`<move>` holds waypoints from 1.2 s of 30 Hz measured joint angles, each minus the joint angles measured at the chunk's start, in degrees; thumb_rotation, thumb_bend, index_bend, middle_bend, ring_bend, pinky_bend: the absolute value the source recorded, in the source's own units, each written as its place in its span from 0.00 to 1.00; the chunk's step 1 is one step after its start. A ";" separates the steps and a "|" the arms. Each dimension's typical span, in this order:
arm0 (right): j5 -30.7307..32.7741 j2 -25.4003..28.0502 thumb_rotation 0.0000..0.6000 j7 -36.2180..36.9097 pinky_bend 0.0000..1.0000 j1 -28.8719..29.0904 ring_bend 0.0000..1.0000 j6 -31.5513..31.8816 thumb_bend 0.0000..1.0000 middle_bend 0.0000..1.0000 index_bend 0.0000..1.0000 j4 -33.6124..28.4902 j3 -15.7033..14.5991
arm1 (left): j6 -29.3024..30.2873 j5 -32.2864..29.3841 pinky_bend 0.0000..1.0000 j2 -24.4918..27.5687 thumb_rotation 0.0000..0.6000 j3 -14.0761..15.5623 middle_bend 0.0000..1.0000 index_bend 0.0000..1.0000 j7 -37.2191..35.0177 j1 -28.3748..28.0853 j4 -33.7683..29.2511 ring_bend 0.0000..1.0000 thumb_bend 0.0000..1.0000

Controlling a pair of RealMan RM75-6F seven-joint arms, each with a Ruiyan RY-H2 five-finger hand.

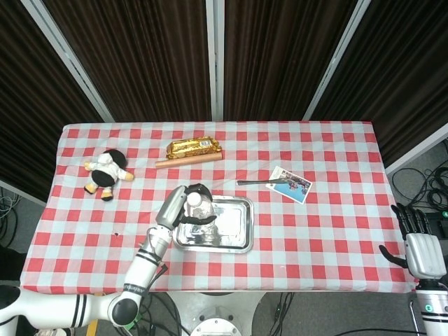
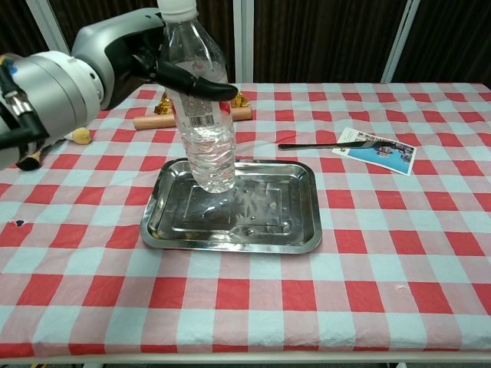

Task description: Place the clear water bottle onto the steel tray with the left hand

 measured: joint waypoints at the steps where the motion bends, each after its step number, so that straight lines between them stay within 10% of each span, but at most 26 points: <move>1: 0.07 -0.03 1.00 0.00 0.00 0.05 0.00 -0.16 0.15 0.05 0.07 0.04 0.02 | 0.39 1.43 0.44 -0.71 1.00 0.59 0.63 0.59 0.07 -0.03 1.13 0.43 0.23; 23: 0.27 -0.74 1.00 1.49 0.00 -0.38 0.00 -0.14 0.15 0.05 0.07 2.58 -0.17 | -1.73 8.84 0.43 -7.25 1.00 5.09 0.60 0.56 -4.15 2.07 13.71 0.43 0.22; 36: -0.10 -1.06 1.00 1.73 0.00 -0.27 0.00 0.08 0.15 0.05 0.07 2.81 -0.13 | -4.81 11.52 0.26 -5.55 1.00 4.97 0.29 0.24 -8.52 2.55 13.02 0.22 0.04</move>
